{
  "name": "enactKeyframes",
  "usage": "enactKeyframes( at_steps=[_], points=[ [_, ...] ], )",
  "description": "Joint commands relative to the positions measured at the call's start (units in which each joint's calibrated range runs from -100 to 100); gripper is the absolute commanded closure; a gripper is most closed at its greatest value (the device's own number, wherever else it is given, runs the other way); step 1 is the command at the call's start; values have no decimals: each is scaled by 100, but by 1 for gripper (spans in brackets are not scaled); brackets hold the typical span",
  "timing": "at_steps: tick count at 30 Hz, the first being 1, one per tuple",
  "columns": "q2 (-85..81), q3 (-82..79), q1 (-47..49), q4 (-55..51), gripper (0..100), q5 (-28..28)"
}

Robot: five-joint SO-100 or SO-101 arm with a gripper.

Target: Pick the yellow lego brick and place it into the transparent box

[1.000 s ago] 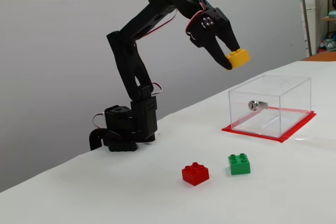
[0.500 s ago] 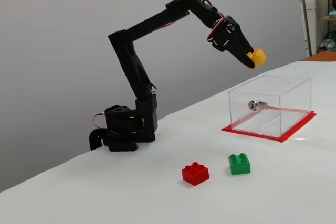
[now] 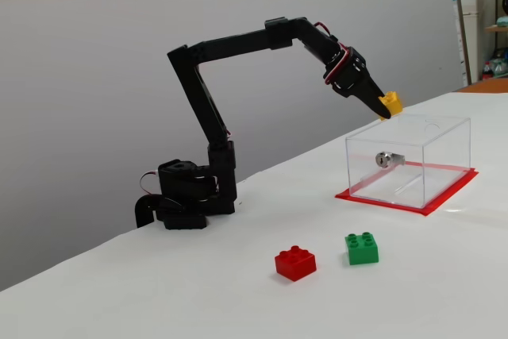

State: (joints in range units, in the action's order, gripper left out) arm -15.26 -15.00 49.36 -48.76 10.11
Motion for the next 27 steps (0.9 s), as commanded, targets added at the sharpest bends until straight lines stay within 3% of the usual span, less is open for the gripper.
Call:
enactKeyframes(
  at_steps=[1, 13, 27],
  points=[
    [173, 27, 162, 237, 94, -20],
    [521, 72, 229, 977, 94, 1],
    [529, 0, 199, 968, 93, -14]
  ],
)
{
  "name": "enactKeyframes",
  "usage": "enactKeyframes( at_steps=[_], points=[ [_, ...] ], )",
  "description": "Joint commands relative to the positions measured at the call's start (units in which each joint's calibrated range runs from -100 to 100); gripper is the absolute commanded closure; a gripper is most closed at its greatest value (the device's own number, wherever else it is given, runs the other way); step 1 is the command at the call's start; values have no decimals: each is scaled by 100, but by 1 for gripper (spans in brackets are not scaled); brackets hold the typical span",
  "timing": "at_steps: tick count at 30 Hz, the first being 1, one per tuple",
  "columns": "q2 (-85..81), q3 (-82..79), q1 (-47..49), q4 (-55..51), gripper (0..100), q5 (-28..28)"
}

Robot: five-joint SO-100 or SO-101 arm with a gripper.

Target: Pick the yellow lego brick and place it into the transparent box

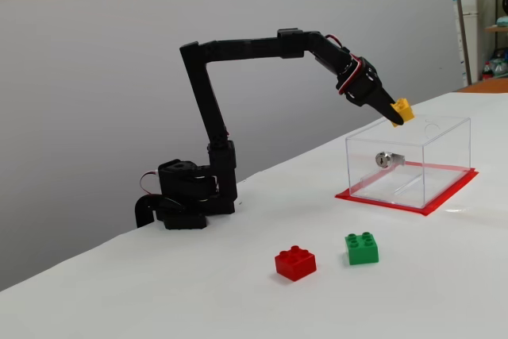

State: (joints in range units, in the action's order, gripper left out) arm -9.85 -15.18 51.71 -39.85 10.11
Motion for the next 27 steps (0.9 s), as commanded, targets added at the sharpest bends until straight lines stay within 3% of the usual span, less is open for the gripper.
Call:
enactKeyframes(
  at_steps=[1, 9, 16, 27],
  points=[
    [-12, 17, -36, 77, 93, -14],
    [-12, 8, -66, 77, 92, -14],
    [-12, -1, -73, 77, 74, -14],
    [-12, -1, -80, 77, 73, -14]
  ],
)
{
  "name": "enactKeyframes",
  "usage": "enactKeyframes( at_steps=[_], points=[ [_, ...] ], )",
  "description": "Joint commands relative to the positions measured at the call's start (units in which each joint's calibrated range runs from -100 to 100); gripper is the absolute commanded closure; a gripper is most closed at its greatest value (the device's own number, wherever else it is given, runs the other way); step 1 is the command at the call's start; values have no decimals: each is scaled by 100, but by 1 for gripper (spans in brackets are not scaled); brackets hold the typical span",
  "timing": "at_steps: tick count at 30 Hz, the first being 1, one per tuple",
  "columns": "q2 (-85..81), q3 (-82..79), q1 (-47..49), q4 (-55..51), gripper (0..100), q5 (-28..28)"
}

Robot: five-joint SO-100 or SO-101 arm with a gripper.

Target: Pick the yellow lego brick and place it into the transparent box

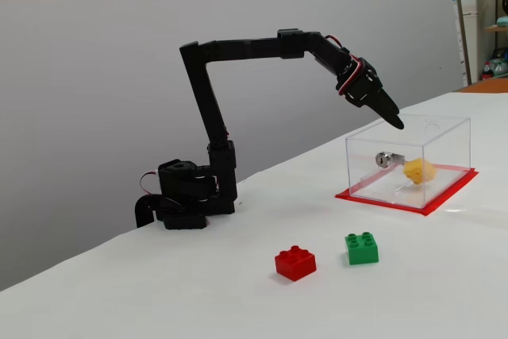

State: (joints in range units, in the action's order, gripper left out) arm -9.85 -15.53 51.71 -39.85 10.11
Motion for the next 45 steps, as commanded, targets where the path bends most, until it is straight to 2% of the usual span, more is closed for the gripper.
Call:
enactKeyframes(
  at_steps=[1, 11, 13, 17, 18, 26, 30, 39, 45],
  points=[
    [-12, 34, -80, 77, 73, -14],
    [-105, 43, -287, 68, 74, -14],
    [-114, 52, -302, 51, 78, -14],
    [-131, 125, -398, 33, 98, -20],
    [-156, 125, -435, 42, 100, -20],
    [-801, 34, -938, -28, 98, -25],
    [-1344, 43, -1426, -498, 98, -25],
    [-2685, 43, -2646, -2360, 98, -40],
    [-3423, 34, -3518, -3378, 98, -374]
  ],
)
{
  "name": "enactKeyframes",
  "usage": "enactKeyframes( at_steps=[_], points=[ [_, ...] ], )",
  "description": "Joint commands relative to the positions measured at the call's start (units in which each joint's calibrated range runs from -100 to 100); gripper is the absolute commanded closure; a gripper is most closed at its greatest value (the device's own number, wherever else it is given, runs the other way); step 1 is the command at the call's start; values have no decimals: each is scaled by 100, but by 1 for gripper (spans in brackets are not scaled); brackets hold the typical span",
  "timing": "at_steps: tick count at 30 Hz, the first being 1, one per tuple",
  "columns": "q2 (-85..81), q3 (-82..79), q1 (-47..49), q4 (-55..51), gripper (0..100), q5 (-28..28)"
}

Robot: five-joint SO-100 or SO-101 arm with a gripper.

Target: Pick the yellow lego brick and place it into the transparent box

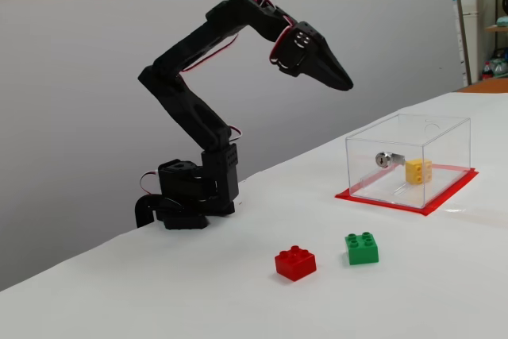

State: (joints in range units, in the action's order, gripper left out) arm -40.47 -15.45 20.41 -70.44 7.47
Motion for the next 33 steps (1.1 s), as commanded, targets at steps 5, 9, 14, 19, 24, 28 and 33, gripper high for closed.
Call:
enactKeyframes(
  at_steps=[5, 9, 14, 19, 24, 28, 33],
  points=[
    [-879, -327, -1275, -894, 98, -330],
    [-1414, -1041, -1734, -963, 98, -455],
    [-1999, -2235, -2030, -841, 98, -455],
    [-2491, -3266, -2281, -859, 98, -424],
    [-2839, -4088, -2310, -746, 98, -424],
    [-2992, -4911, -2274, -450, 98, -424],
    [-3170, -5707, -2259, -84, 98, -424]
  ],
)
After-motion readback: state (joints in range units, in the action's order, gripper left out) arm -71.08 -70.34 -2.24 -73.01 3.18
